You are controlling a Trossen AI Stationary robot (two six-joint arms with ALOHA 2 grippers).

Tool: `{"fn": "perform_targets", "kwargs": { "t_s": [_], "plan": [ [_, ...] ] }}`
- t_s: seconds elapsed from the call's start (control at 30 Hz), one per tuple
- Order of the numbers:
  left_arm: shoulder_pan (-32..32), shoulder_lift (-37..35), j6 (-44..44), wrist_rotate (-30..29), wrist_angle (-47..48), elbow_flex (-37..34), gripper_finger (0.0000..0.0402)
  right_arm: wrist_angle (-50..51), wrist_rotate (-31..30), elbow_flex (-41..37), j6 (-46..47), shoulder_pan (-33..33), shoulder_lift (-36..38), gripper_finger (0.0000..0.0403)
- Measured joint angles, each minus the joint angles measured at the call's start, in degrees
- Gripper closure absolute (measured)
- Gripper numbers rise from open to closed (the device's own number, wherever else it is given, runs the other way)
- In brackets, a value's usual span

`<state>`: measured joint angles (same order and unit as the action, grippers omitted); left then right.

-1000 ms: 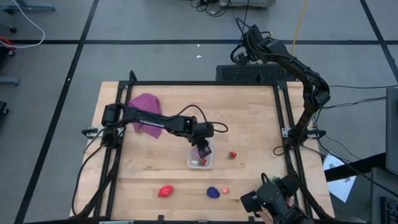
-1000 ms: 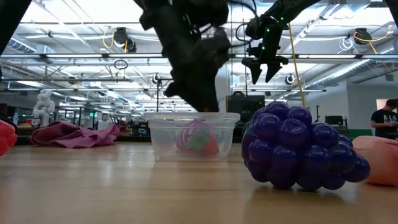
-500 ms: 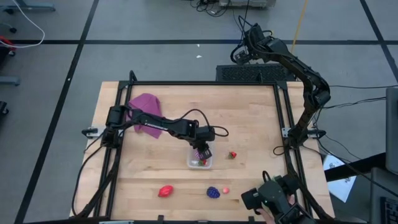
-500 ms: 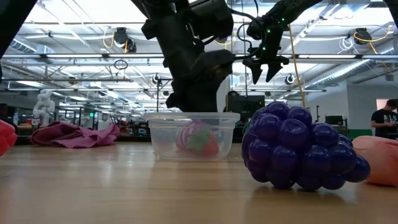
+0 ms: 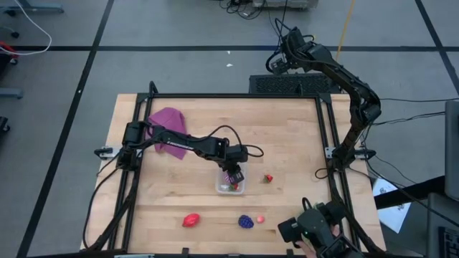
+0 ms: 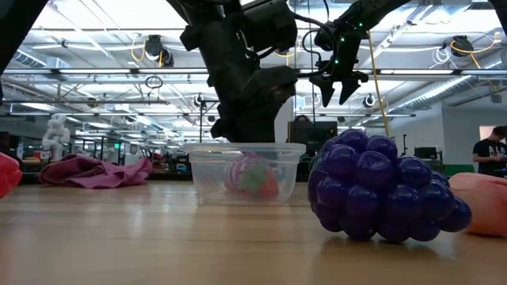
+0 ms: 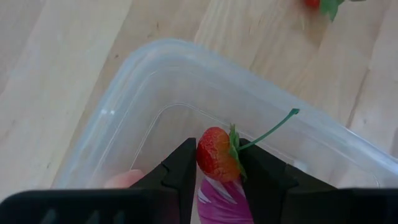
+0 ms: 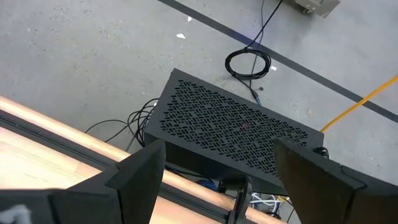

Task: Pick and placing Produce into tupperware
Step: Put the bottom strawberry into the transparent bin

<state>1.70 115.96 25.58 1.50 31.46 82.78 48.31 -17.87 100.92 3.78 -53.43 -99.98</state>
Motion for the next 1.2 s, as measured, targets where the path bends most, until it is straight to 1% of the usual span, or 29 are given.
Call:
{"fn": "perform_targets", "kwargs": {
  "t_s": [1.07, 1.2],
  "plan": [
    [-1.1, 0.0, -1.07, 1.62, 0.24, 0.0, 0.0288, -0.02, 0.01, 0.0, 0.03, 0.02, 0.0, 0.011],
    [-1.1, 0.0, -1.05, 2.79, 0.24, 0.0, 0.0288, 0.02, 0.11, 0.0, 0.03, 0.02, 0.0, 0.011]
  ]
}}
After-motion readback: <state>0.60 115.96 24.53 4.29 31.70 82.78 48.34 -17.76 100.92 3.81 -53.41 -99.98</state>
